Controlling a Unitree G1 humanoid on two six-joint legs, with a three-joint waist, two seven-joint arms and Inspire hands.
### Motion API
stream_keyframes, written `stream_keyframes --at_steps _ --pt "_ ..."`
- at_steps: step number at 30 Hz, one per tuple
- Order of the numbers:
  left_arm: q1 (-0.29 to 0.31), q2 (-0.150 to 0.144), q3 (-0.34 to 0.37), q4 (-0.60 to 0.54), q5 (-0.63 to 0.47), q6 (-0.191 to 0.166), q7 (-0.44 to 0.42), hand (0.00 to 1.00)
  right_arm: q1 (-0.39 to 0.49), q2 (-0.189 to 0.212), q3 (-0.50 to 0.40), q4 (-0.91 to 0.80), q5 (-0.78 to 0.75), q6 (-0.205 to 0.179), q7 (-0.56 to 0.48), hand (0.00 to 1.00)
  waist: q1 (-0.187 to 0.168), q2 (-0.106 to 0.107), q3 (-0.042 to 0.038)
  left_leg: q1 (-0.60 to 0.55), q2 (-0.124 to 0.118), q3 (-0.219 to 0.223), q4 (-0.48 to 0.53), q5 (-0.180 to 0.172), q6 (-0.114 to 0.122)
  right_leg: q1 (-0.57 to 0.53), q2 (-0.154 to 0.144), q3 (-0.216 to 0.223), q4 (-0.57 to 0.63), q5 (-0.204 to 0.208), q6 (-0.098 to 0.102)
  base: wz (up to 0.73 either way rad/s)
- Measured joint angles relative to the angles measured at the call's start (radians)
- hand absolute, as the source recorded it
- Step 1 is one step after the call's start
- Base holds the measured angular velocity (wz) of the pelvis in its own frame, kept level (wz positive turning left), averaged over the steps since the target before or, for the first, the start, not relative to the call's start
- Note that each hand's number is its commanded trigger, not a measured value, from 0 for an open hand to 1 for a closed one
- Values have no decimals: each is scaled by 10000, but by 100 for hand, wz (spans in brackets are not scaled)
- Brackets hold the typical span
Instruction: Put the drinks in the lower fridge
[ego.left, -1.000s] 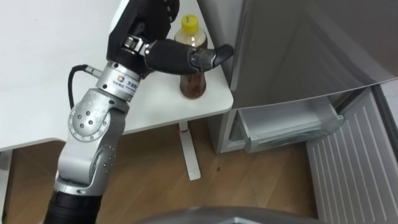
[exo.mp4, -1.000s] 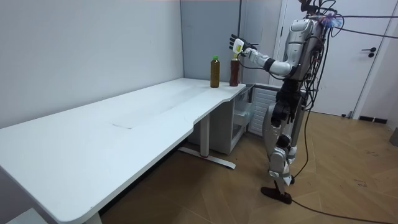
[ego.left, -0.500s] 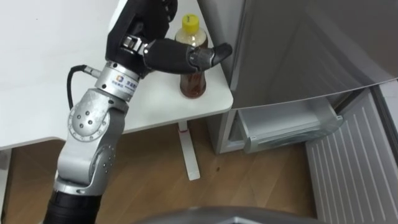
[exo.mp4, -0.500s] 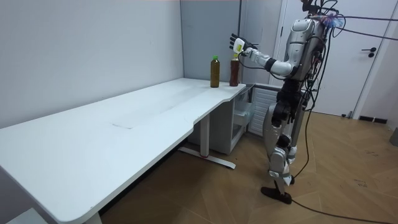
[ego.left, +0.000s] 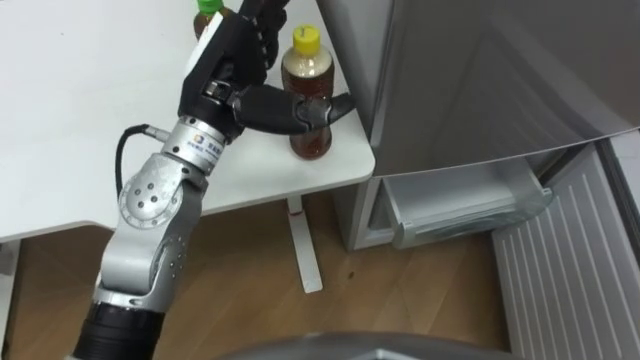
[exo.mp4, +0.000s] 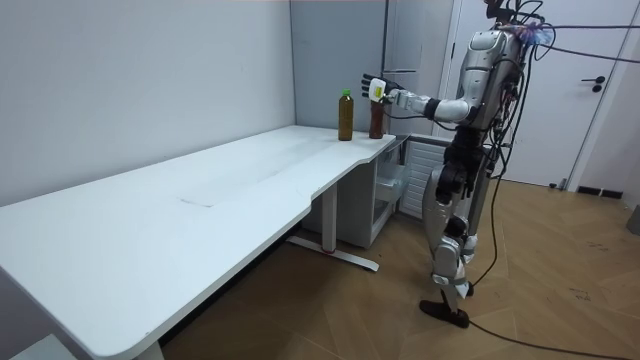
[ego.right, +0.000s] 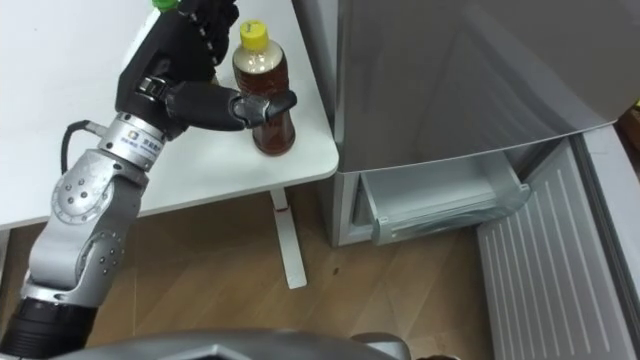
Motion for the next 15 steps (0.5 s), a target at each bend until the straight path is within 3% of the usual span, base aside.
stream_keyframes --at_steps 15 --pt "8 70 -15 94 0 -25 405 0 -2 0 2 -3 5 -89 -101 0 7 -23 17 -1 -3 -23 49 1 -2 17 -1 16 -12 0 0 0"
